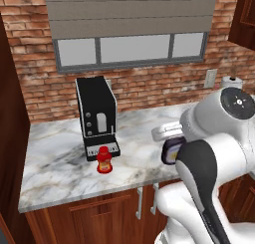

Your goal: Place the condiment bottle and ketchup from the counter to the top shelf of the fridge. If the existing items in the fridge are on the top shelf, move them to other shelves.

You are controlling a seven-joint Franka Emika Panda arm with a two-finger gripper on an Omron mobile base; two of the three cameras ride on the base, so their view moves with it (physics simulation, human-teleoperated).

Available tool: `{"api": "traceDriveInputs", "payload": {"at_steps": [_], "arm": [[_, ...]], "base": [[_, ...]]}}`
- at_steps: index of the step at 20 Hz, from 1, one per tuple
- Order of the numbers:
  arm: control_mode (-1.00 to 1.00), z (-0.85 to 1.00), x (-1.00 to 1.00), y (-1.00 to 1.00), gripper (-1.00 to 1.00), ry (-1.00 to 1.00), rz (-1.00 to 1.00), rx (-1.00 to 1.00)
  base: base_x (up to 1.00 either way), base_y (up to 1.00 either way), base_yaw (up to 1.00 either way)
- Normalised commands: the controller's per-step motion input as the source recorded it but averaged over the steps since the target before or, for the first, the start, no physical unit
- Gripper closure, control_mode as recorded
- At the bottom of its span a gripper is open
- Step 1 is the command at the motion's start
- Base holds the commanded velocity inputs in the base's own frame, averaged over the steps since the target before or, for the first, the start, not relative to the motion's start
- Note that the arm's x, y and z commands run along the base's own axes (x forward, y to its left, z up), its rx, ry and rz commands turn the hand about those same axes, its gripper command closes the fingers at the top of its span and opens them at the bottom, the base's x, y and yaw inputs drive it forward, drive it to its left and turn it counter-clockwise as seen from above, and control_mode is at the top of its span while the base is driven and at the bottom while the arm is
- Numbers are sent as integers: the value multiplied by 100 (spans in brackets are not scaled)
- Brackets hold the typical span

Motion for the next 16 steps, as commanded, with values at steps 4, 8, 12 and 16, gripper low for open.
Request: {"api": "traceDriveInputs", "payload": {"at_steps": [4, 8, 12, 16], "arm": [[-100, 14, -72, -23, 100, -2, 0, 0], [-100, 0, -50, -2, 100, -1, 0, 0], [100, 0, -21, 0, 100, -1, 0, 0], [100, 0, 0, 0, 100, 0, 0, 0]], "base": [[0, 0, 0], [0, 0, 0], [-74, -1, 13], [-100, 1, 49]]}}
